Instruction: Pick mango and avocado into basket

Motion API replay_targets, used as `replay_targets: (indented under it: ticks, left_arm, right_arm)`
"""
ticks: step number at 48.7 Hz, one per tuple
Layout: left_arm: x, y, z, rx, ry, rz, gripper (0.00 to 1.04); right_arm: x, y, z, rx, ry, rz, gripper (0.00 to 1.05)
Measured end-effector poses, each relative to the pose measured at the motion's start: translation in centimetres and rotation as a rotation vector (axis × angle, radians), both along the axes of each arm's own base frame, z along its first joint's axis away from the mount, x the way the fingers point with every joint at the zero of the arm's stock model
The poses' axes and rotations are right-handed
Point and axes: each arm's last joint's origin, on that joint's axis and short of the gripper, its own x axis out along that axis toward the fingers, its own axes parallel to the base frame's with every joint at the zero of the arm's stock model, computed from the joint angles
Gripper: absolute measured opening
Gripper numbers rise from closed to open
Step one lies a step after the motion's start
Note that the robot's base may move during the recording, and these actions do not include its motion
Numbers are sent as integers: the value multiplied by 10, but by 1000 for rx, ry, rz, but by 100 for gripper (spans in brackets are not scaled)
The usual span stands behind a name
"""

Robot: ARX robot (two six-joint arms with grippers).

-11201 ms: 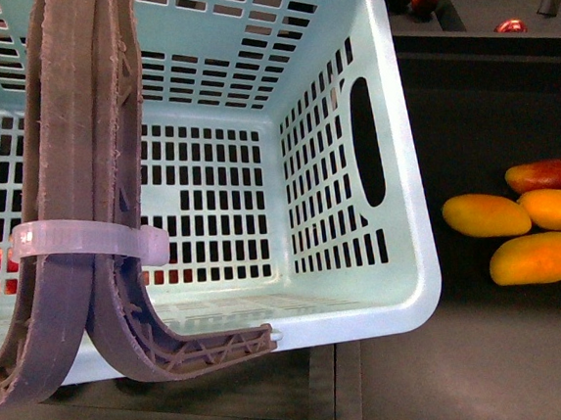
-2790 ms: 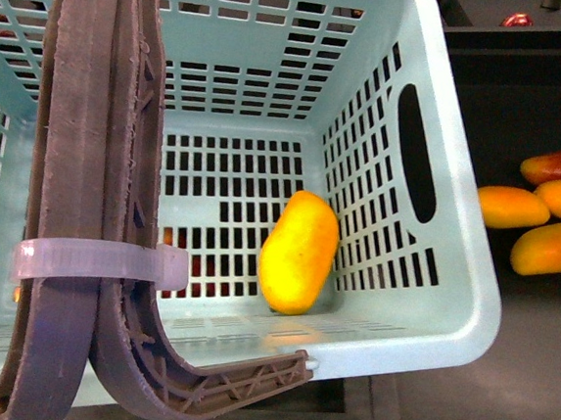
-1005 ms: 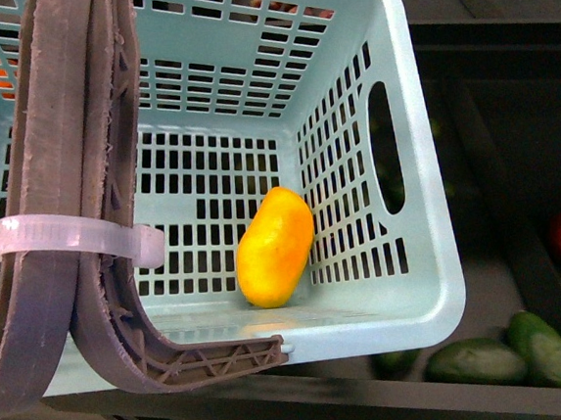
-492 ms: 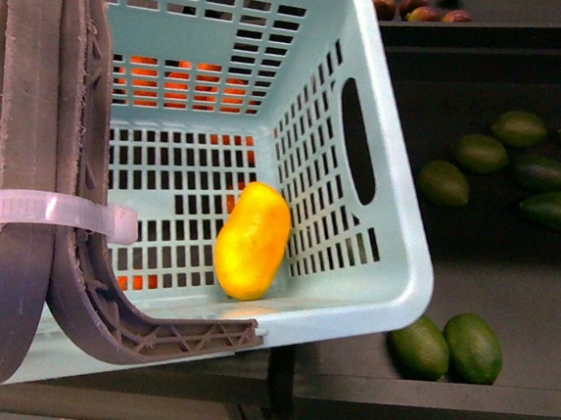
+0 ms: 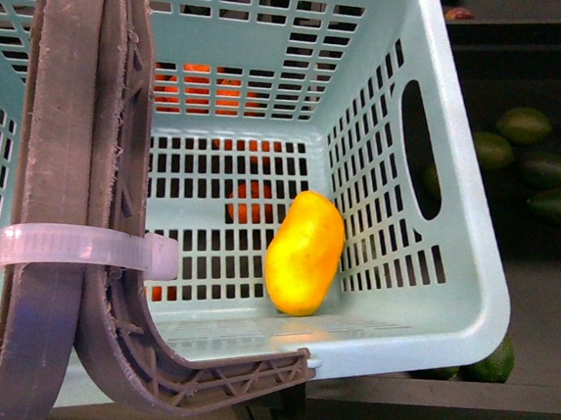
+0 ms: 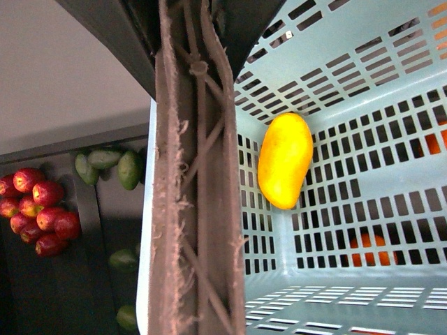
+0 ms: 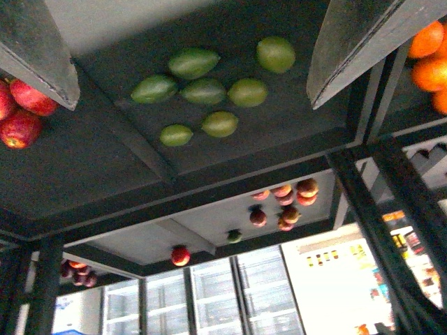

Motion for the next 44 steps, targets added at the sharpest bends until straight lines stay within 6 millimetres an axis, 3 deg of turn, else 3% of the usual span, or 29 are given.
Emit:
replay_targets:
  ticks: [8,15,21,25,32,37,44]
  left_arm:
    - [0,1,0,15,-7,16,10]
    - [1,3,0,23,-11,32,10]
    - [1,2,0,18,-8,25,10]
    - [1,2,0,12,-5,17,10]
    - [1,2,0,10,-5,15,10]
    - [1,2,0,12,-6,17,10]
    - [1,2,0,18,-8,24,10]
  right_arm:
    - [56,-15,13,39,82,10,97]
    - [113,-20,-7,44,231,90,97]
    - [147,-23,-25,40,304,147,97]
    - [177,-25,-47,37,387,217,97]
    - [211,-28,-78,24,477,295,97]
    - [244,-28,-112,12,541,364,97]
    - [272,-26,-152,6,598,410,97]
